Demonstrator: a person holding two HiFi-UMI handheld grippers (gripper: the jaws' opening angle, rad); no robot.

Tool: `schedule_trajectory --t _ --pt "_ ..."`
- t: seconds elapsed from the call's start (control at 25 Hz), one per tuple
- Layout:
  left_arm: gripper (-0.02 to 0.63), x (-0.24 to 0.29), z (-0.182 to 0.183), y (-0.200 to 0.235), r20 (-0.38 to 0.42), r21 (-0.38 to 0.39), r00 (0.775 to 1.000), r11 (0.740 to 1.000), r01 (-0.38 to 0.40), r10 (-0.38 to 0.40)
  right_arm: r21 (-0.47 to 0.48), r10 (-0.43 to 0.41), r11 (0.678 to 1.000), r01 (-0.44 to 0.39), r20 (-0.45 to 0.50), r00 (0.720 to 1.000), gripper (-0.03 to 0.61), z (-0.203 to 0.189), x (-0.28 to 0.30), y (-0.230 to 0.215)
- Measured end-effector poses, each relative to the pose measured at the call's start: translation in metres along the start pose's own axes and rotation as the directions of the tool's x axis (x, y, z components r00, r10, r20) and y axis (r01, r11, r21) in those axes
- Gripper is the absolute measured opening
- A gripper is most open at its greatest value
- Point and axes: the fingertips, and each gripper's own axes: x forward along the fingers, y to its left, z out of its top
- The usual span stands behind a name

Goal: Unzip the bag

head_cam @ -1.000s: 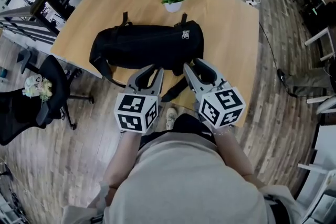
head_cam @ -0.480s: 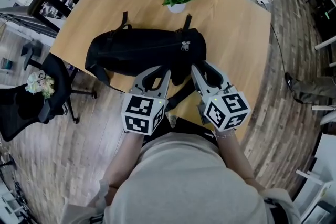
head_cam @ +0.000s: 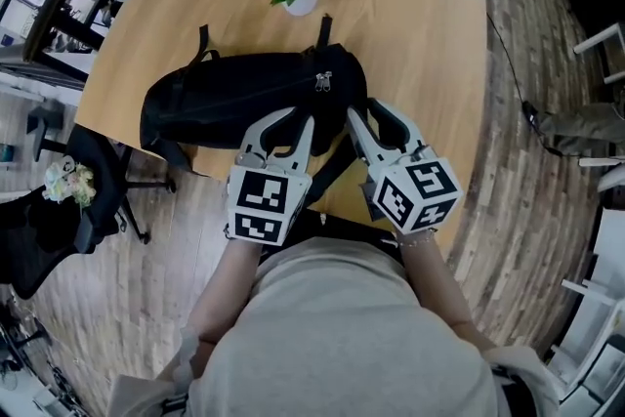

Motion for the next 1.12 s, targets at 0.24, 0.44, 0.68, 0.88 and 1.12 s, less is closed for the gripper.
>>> schedule_trajectory --t 0.24,0.44,0.68,0.88,1.12 --pt "0.075 0.018 0.013 0.000 -0.016 0.127 0.997 0.989 0.078 -0.077 0.043 -0.061 0.997 0.061 -0.007 0.998 0.149 0.001 0.009 -0.005" --pt "0.077 0.029 0.018 0.006 -0.028 0.225 0.994 0.968 0.112 -0.108 0.079 -0.096 0.992 0.097 -0.012 0.995 0.156 0.003 0.018 -0.010" --pt "0.077 0.039 0.019 -0.002 -0.054 0.325 0.984 0.929 0.178 -0.170 0.128 -0.105 0.986 0.105 -0.006 0.994 0.168 0.004 0.029 -0.016" --pt "0.077 0.044 0.015 -0.010 -0.073 0.420 0.977 0.882 0.213 -0.201 0.148 -0.114 0.982 0.116 -0.022 0.993 0.167 -0.002 0.032 -0.019" --pt "0.077 0.043 0.018 -0.016 -0.063 0.522 0.972 0.823 0.226 -0.228 0.185 -0.106 0.977 0.108 -0.017 0.994 0.086 -0.005 0.033 -0.016"
